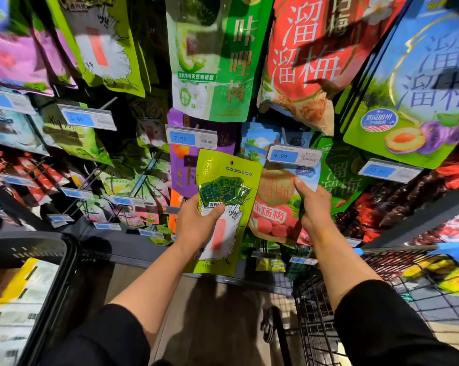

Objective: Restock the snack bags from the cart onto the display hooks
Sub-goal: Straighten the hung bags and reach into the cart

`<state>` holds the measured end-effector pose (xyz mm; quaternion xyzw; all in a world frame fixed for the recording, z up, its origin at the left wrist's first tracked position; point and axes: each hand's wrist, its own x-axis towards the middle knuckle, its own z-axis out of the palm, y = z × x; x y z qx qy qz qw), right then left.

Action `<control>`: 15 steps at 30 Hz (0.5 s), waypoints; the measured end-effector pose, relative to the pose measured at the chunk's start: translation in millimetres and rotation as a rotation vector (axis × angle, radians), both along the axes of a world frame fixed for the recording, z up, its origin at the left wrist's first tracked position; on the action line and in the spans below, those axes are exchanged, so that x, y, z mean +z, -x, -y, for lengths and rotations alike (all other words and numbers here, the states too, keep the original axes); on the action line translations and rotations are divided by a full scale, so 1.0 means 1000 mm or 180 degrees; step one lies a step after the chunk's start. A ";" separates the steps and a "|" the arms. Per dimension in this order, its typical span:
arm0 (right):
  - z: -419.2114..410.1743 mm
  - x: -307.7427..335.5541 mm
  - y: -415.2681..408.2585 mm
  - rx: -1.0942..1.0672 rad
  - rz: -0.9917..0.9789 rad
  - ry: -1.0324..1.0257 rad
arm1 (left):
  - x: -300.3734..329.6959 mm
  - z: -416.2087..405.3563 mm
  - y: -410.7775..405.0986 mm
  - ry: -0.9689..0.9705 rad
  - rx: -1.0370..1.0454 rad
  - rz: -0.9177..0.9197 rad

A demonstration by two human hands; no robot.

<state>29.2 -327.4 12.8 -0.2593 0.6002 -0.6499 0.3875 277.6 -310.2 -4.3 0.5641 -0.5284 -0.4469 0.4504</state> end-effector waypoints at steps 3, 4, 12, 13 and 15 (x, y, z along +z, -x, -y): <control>0.004 0.006 0.002 0.0054 -0.0104 0.0006 | 0.001 0.001 0.000 0.0046 -0.0053 -0.0072; 0.005 0.008 0.002 0.0081 -0.0138 0.0021 | 0.001 0.001 0.000 0.0058 -0.0084 -0.0084; 0.031 0.007 0.004 -0.0102 -0.0245 -0.0214 | 0.004 0.005 0.000 0.0049 -0.0161 0.0068; 0.041 0.008 0.001 -0.0241 -0.0307 -0.0258 | 0.004 0.005 0.002 0.0016 -0.0169 0.0064; 0.059 0.009 -0.002 -0.0494 -0.0423 -0.0386 | 0.006 0.005 0.003 -0.0048 -0.0157 0.0104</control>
